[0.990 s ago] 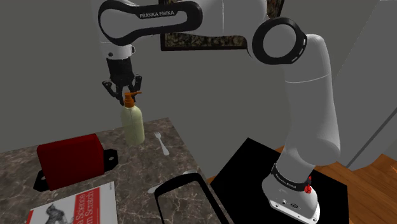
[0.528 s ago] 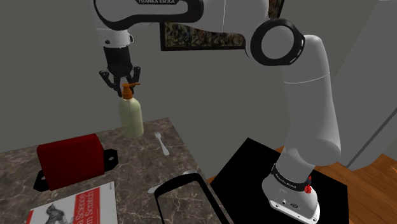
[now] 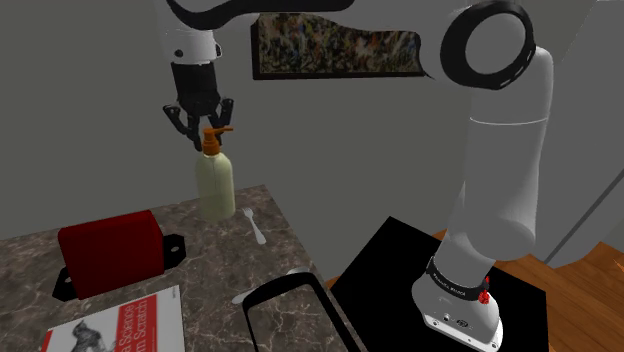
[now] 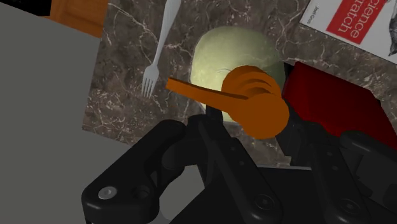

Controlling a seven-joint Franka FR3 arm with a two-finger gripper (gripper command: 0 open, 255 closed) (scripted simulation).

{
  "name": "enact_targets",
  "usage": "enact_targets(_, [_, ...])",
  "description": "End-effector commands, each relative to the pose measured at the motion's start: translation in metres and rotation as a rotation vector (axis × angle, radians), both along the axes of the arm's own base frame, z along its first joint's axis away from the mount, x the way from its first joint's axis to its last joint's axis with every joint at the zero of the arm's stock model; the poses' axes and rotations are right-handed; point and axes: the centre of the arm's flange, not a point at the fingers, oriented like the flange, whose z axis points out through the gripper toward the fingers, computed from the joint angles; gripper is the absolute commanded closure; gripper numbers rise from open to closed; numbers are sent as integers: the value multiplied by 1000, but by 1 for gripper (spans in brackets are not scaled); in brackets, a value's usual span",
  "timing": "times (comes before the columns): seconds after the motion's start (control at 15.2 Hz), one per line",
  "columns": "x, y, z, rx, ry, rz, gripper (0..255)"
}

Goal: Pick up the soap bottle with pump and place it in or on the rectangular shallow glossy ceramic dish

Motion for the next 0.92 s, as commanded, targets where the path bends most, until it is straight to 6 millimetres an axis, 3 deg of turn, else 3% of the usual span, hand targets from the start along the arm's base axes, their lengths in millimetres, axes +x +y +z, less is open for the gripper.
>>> enact_targets(0.0, [-27,6,7,-1,0,-1,255])
enact_targets(0.86, [-192,33,44,-1,0,-1,255])
